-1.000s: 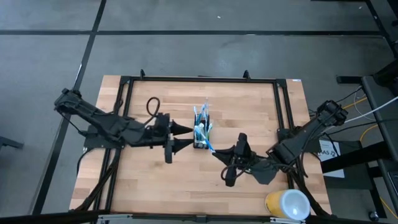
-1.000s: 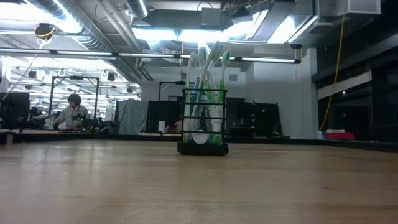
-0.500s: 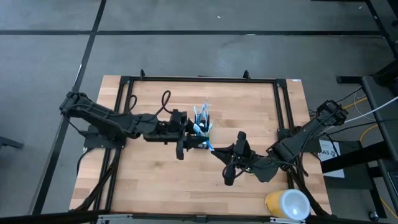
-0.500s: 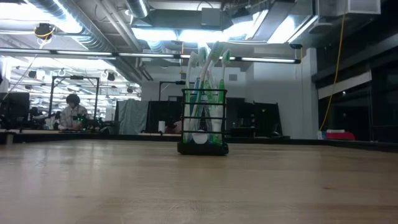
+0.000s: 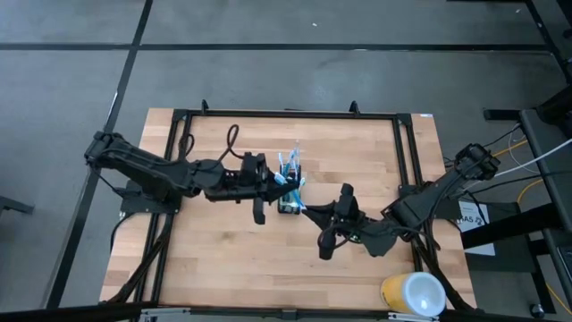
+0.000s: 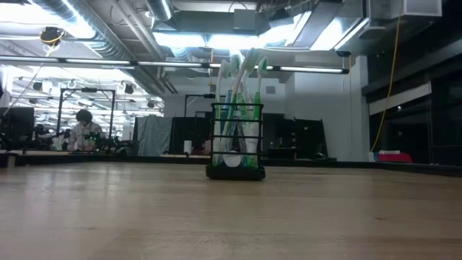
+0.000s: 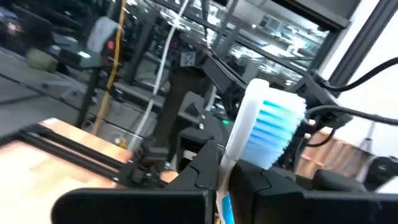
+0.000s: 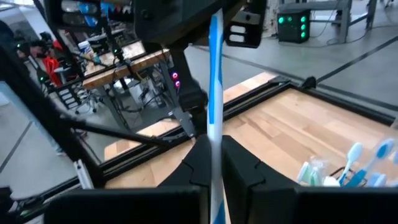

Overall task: Pick & Place toothbrushing station
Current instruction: Put the blue toothbrush into the black organizer

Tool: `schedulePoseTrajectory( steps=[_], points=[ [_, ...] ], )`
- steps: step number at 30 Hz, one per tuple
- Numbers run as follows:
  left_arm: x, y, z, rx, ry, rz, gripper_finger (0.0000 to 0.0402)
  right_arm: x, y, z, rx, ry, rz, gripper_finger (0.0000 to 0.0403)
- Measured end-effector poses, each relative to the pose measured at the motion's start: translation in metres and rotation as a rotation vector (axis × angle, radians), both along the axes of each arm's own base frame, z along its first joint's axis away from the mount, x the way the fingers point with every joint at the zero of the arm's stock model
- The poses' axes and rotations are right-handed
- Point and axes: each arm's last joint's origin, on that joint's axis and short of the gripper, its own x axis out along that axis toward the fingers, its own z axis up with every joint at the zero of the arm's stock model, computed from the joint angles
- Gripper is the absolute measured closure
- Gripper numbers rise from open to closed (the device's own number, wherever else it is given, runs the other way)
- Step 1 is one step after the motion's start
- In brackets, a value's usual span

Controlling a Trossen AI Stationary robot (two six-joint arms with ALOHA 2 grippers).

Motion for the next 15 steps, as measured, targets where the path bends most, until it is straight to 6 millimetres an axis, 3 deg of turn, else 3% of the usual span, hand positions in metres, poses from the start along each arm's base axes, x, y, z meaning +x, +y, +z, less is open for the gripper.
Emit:
schedulePoseTrajectory(
  steps=[11,14,15],
  points=[
    [-0.024,0.018,0.014,0.125,0.051,0.207,0.0392,0.004,-0.006,0.006,0.015,-0.048,-0.042,0.0387],
    [-0.029,0.026,0.019,0.139,0.047,0.246,0.0392,0.004,-0.006,0.007,0.017,-0.06,-0.054,0.0359],
    [-0.034,0.032,0.024,0.149,0.043,0.335,0.0395,0.003,-0.004,0.004,0.014,-0.047,-0.04,0.0346]
  ],
)
